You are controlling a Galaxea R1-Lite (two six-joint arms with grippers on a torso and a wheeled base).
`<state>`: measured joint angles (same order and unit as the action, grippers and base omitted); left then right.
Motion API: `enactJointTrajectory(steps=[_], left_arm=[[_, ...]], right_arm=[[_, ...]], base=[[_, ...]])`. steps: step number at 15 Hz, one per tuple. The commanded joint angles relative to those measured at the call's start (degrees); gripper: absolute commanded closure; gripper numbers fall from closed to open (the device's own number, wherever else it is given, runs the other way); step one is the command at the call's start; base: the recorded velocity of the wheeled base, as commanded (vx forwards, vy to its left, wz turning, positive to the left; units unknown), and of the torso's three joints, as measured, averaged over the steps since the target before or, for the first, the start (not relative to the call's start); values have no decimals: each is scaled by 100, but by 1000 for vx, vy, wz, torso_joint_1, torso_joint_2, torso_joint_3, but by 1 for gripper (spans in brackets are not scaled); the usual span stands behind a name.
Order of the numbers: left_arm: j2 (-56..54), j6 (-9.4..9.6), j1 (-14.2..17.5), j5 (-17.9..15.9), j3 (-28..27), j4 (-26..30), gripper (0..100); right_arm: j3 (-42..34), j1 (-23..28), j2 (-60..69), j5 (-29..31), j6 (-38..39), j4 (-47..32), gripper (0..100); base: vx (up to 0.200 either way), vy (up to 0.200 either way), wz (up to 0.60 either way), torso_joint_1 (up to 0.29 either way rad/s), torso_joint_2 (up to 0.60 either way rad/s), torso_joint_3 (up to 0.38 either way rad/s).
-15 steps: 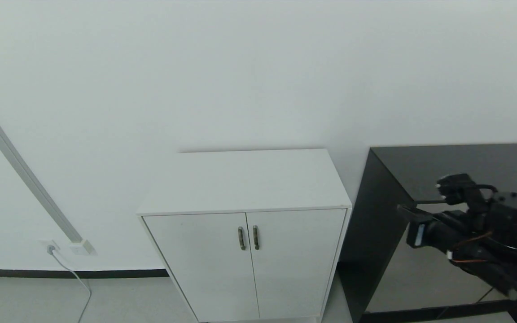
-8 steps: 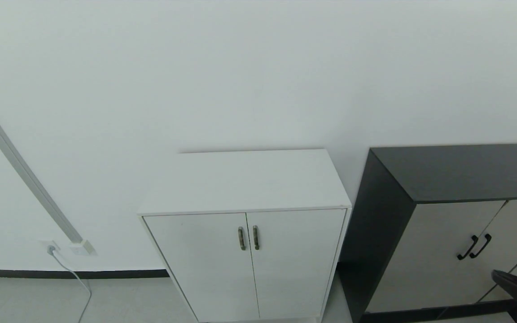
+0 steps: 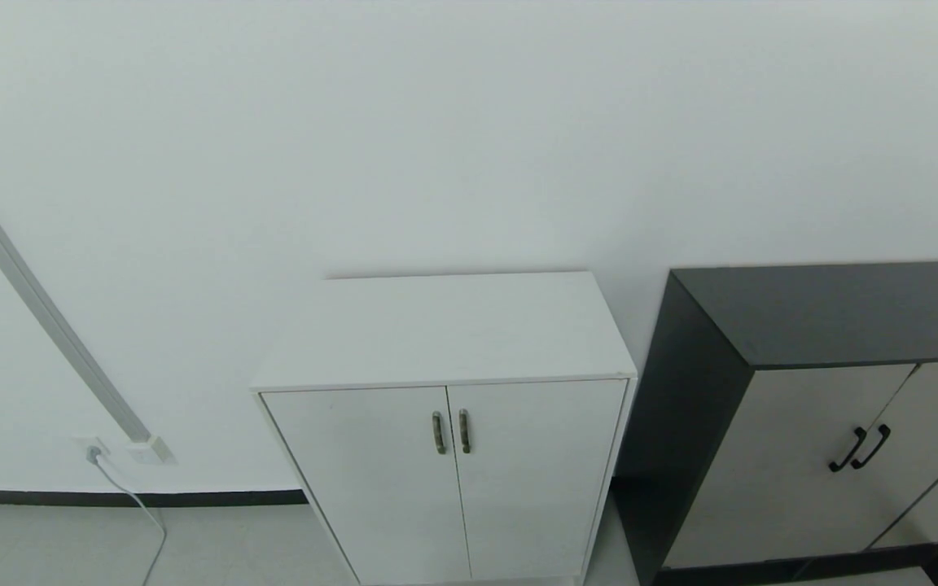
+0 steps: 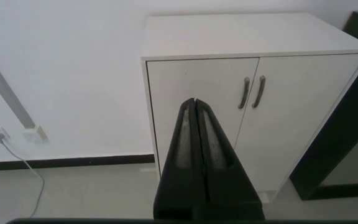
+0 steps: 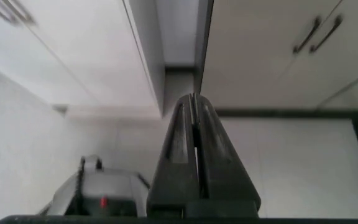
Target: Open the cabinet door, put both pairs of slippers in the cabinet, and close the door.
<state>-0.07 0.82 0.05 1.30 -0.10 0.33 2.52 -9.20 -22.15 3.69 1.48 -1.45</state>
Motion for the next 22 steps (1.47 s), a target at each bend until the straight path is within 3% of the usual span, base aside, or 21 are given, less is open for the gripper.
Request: enactJointTrajectory(steps=[1, 6, 12, 22], left_arm=[[7, 6, 4, 1, 1, 2, 100], [7, 6, 4, 1, 1, 2, 100], [7, -3, 4, 1, 1, 2, 100], [7, -3, 4, 10, 1, 2, 100]], right_arm=[[-6, -20, 897, -27, 19, -127, 100], [-121, -152, 1468, -106, -7, -4, 100], [-252, 982, 1644, -71, -244, 136, 100], [-252, 938, 2215, -97, -68, 145, 100]], base=[[0, 0, 0, 0, 0, 0], [0, 0, 0, 0, 0, 0], [0, 0, 0, 0, 0, 0], [0, 0, 0, 0, 0, 0]])
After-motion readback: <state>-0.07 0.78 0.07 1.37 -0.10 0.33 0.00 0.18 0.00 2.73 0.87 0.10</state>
